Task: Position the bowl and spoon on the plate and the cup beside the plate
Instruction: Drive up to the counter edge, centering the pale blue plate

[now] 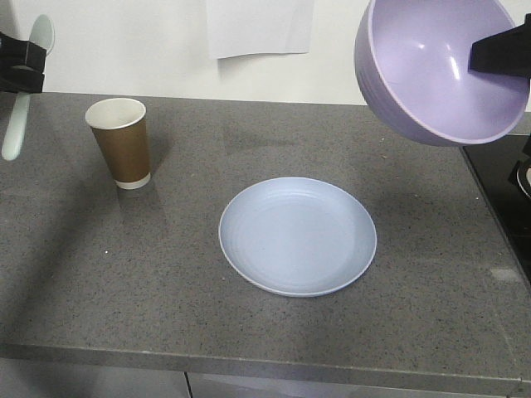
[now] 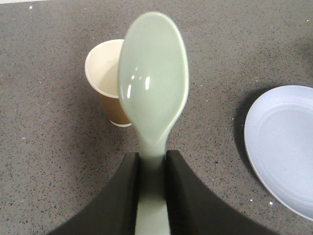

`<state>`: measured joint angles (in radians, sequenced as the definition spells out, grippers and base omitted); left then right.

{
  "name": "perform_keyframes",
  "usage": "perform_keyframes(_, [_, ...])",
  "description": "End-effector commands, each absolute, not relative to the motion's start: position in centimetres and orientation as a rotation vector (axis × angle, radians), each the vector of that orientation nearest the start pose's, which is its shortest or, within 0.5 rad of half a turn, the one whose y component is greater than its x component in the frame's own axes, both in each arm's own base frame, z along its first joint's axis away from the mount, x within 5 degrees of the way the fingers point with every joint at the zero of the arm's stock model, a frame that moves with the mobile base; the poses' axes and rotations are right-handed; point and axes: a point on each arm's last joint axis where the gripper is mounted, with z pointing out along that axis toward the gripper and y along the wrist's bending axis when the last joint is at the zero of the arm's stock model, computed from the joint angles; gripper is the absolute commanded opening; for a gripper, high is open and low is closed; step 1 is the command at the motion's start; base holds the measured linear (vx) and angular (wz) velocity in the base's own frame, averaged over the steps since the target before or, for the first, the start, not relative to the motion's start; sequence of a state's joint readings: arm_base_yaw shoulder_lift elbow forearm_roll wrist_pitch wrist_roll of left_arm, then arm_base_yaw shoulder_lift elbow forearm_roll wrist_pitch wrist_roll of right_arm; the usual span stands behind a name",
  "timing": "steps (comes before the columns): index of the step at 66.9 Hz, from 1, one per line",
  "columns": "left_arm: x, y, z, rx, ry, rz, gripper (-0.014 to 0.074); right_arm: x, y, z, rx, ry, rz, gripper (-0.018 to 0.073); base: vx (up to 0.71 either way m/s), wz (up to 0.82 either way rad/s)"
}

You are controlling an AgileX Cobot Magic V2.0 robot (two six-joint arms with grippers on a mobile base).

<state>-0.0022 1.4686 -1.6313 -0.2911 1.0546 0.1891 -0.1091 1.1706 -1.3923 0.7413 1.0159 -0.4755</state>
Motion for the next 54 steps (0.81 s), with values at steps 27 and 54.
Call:
perform_keyframes(27, [30.01, -2.52, 45.08, 0.165, 2.224, -0.294, -0.0006, 21.85, 2.84, 47.36, -0.253, 1.950, 0.570, -0.0006, 0.03, -0.01])
perform_keyframes(54, [30.01, -2.52, 45.08, 0.165, 2.224, -0.294, -0.0006, 21.85, 2.84, 47.36, -0.253, 1.950, 0.570, -0.0006, 0.03, 0.00])
